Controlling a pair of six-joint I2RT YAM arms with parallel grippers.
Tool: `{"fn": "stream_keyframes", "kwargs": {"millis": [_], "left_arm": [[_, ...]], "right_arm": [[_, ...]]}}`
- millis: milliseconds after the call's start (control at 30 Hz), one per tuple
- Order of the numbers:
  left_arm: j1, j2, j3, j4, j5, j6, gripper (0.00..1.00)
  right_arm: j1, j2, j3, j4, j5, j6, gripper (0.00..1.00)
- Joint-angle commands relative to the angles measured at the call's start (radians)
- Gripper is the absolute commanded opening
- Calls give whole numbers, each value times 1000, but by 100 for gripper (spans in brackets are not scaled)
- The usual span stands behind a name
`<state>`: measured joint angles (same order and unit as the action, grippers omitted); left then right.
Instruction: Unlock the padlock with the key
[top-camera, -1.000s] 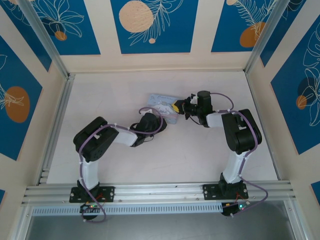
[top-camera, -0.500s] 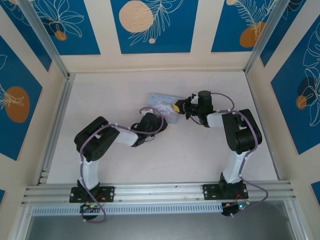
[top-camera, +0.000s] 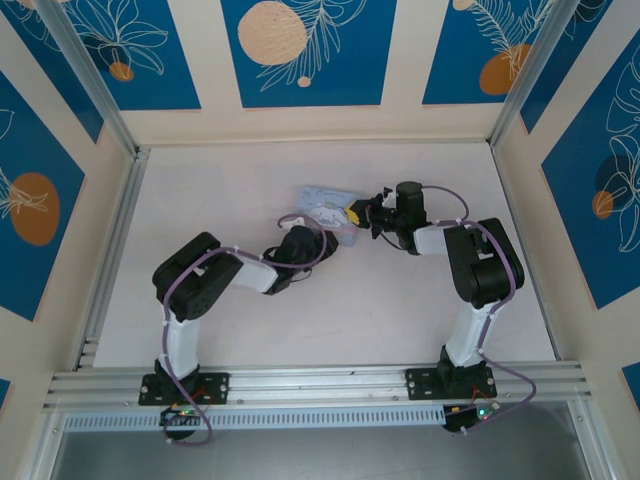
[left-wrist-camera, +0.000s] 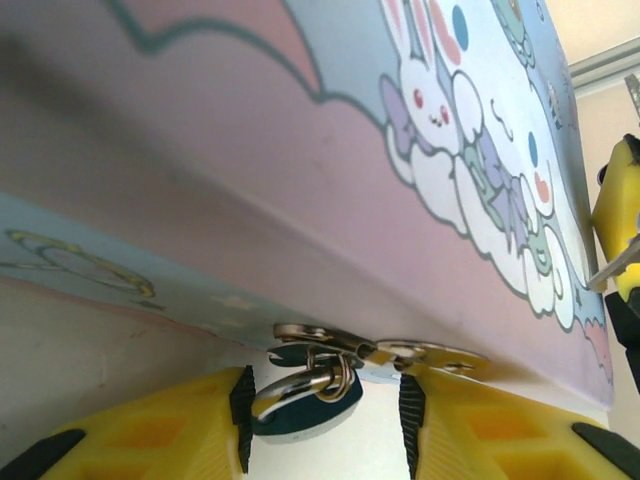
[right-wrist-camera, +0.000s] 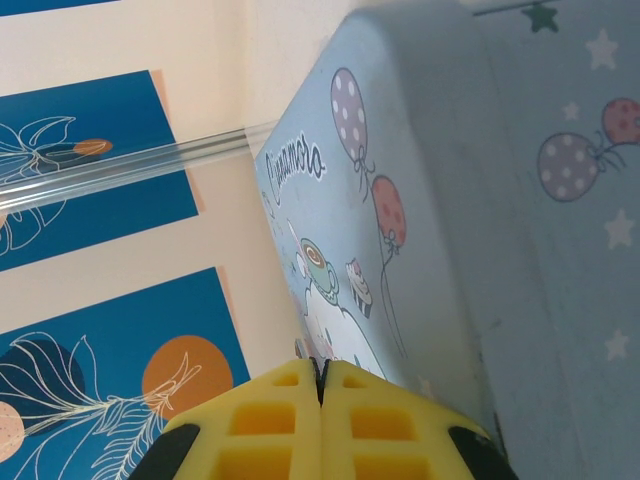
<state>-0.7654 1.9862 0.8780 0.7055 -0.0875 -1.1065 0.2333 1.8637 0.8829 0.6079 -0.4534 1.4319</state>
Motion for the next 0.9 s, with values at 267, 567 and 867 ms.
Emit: {"fn": "stream_keyframes", "kwargs": {"millis": [267,567,867], "left_arm": [[-46,15,5,113,0,-35,40],[-51,-17,-51,151,-75,-71,38],[-51,-43,-36,142,-100,-68,40]], "right_arm": [[-8,31,-16,-20,-34,8,0],[-9,32,-10,-34,-41,2,0],[-8,31,-9,-41,-46,-2,0]]}}
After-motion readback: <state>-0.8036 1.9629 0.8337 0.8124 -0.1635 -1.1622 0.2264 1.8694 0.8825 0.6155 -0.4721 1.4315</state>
